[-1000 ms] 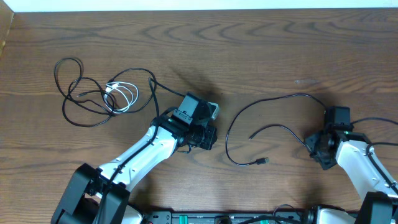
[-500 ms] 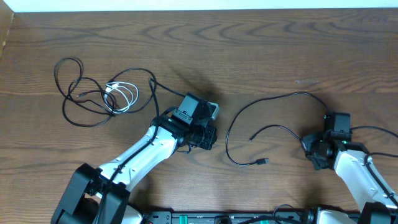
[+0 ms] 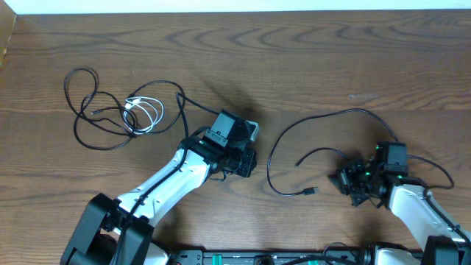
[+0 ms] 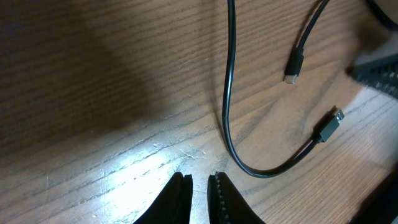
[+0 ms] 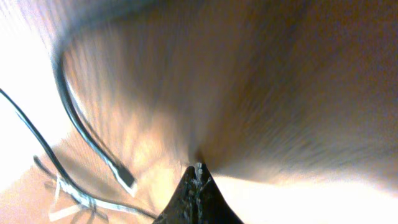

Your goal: Untangle cables

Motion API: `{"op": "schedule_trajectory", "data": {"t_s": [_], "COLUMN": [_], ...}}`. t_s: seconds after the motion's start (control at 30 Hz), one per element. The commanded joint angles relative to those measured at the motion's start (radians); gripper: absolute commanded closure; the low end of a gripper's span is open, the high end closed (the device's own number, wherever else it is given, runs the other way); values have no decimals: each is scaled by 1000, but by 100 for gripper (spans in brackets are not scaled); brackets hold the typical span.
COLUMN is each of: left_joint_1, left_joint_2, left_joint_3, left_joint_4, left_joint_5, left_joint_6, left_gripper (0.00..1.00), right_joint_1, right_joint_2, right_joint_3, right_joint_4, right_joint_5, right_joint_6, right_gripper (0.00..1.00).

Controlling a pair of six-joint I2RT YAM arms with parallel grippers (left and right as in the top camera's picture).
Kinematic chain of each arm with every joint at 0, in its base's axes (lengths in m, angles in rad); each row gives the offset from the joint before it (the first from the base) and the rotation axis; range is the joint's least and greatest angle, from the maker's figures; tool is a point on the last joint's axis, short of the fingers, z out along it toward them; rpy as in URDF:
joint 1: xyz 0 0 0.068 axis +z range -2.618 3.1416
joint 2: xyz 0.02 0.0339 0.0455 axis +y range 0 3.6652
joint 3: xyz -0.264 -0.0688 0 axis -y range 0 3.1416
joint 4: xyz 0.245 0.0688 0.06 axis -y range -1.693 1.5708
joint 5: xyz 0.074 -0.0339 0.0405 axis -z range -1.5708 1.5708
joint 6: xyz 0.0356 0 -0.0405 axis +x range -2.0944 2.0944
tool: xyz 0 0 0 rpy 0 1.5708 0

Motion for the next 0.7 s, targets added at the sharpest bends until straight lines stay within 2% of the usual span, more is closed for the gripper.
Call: {"op": "schedule_trajectory", "data": {"t_s": [0.0, 0.67], "left_joint_1": [-2, -2], "left_joint_2": [5, 5], "left_joint_3": [-10, -10], "left_joint_4": [-2, -2], "left_joint_5": [-6, -6], "left_joint_6": [6, 6], "left_gripper": [85, 85], "right_joint_1": [65, 480], "right_joint_2": [72, 72], "right_joint_3": [-92, -92], "right_joint_4": [-16, 319], "right_joint_5": [126, 147], "right_joint_6": [-4, 185], "right_gripper": [99, 99]}}
